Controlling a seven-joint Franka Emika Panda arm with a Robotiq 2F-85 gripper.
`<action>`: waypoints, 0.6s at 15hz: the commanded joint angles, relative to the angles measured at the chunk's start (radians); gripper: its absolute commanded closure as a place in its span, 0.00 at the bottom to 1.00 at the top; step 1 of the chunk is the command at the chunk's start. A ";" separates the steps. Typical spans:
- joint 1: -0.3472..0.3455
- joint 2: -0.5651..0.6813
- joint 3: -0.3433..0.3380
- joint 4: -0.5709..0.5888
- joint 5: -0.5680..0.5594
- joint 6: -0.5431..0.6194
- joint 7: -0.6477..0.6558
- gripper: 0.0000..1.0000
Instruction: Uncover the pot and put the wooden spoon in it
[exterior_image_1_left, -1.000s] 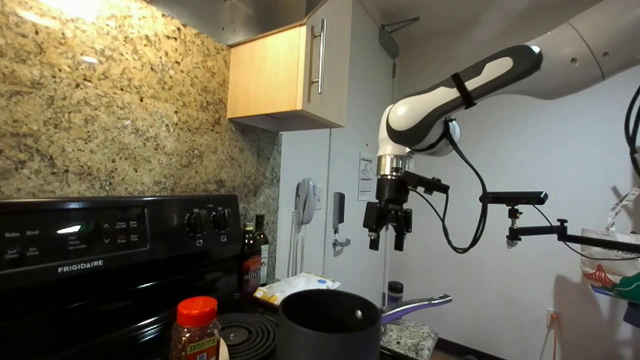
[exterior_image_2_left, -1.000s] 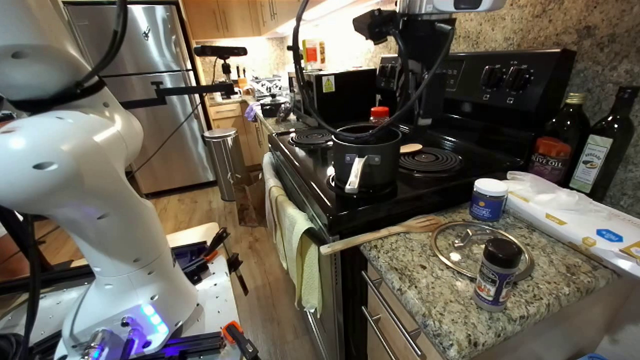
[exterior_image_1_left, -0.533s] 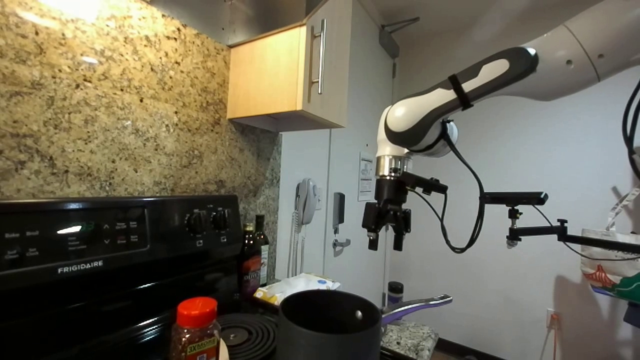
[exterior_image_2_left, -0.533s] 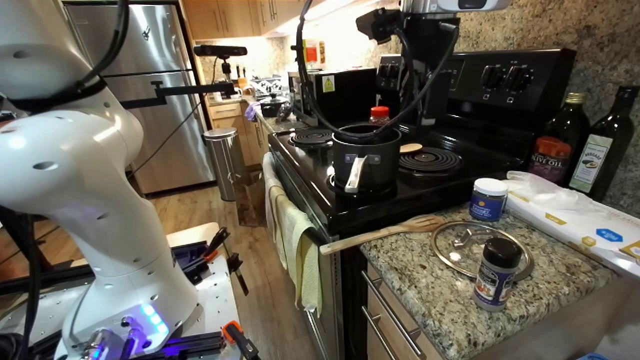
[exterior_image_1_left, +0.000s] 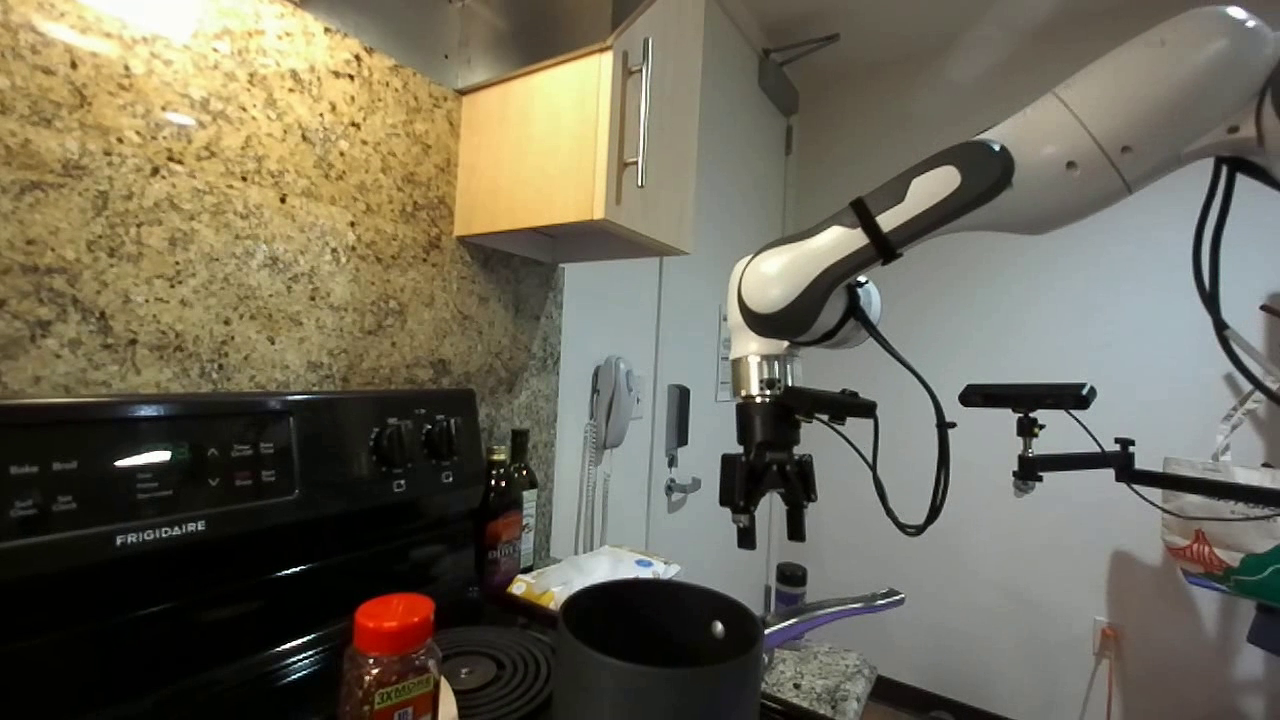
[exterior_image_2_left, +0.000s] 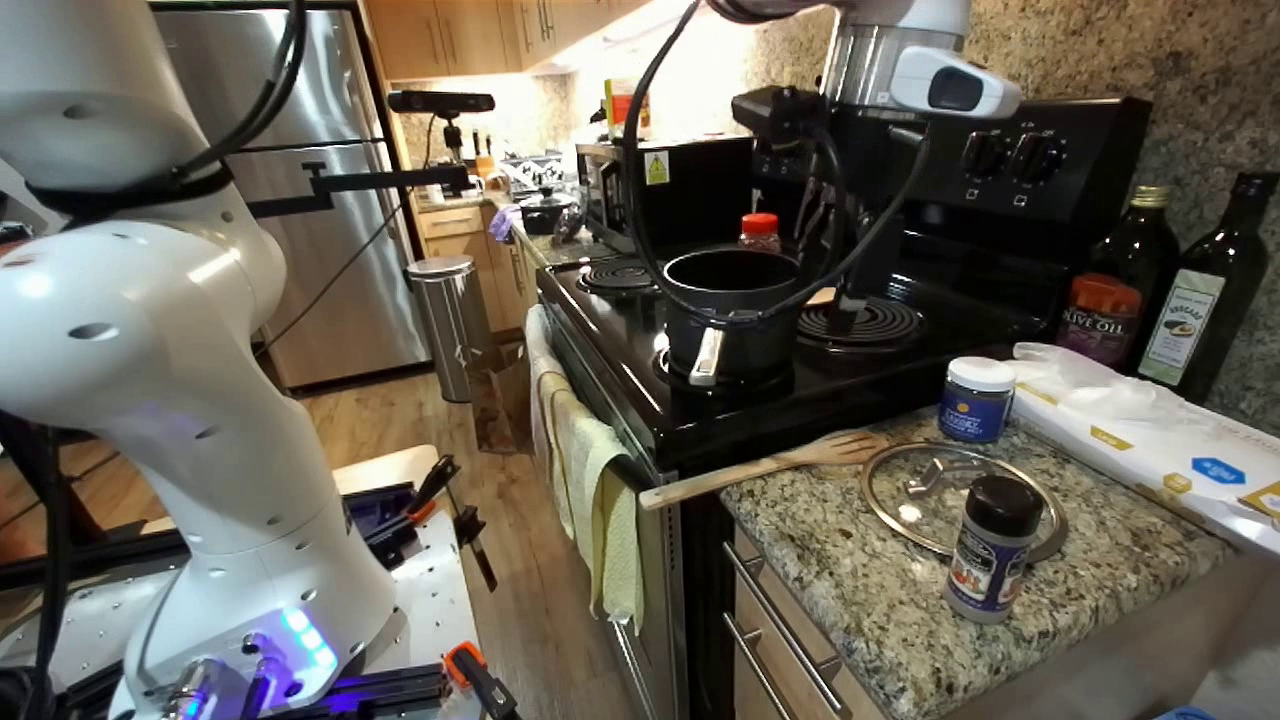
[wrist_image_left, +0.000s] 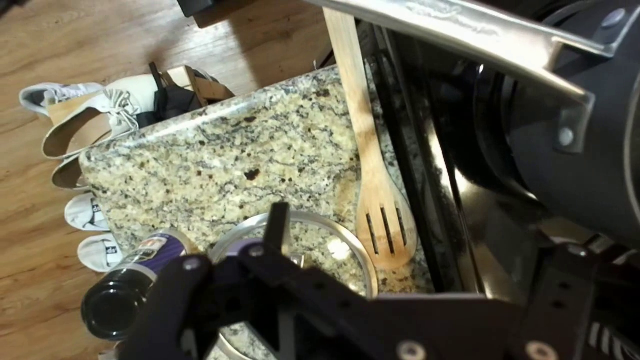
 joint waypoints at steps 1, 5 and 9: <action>0.000 0.053 -0.005 -0.004 0.030 0.002 -0.031 0.00; -0.003 0.090 0.001 -0.044 0.123 0.032 -0.058 0.00; -0.008 0.106 0.000 -0.093 0.183 0.091 -0.082 0.00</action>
